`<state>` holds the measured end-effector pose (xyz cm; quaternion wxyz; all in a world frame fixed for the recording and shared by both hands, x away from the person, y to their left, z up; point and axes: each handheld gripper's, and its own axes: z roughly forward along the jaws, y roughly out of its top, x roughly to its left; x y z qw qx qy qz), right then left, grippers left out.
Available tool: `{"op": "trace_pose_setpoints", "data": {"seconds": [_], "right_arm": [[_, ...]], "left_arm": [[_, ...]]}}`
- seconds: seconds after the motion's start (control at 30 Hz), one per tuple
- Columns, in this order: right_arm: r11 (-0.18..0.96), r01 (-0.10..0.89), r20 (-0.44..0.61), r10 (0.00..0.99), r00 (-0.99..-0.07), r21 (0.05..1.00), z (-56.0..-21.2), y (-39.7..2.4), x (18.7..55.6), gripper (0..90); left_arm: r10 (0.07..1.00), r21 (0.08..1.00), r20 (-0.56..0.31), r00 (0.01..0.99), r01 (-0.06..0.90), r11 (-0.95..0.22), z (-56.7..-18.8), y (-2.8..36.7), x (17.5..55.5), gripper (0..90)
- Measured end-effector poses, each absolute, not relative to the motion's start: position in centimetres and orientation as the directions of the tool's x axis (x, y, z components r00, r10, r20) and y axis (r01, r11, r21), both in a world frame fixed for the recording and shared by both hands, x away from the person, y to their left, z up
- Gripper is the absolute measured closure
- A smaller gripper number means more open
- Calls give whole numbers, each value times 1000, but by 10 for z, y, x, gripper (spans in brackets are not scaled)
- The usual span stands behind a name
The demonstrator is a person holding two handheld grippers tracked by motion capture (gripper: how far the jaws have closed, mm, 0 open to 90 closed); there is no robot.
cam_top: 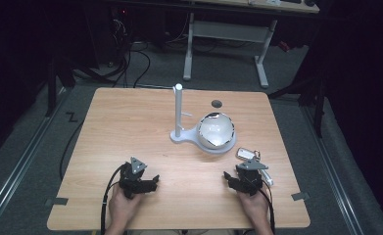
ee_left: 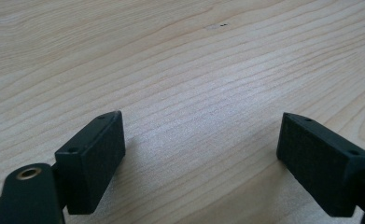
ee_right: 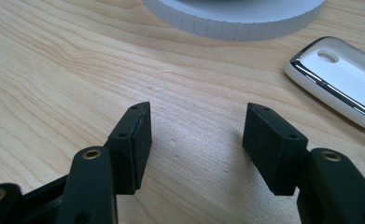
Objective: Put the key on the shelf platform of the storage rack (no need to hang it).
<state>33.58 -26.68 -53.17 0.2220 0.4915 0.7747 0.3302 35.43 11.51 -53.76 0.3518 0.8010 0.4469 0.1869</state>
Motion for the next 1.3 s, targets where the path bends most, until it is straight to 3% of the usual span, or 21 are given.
{"op": "trace_pose_setpoints", "data": {"seconds": [0.7, 1.3], "right_arm": [[274, 627, -15, 923, -385, 730, -532, -269, 335, 423], [190, 630, 55, 936, -348, 753, -517, -290, 325, 451]], "left_arm": [[848, 730, -18, 529, 587, -350, -537, 116, 354, 157], [848, 730, -19, 529, 587, -350, -537, 116, 354, 158]]}}
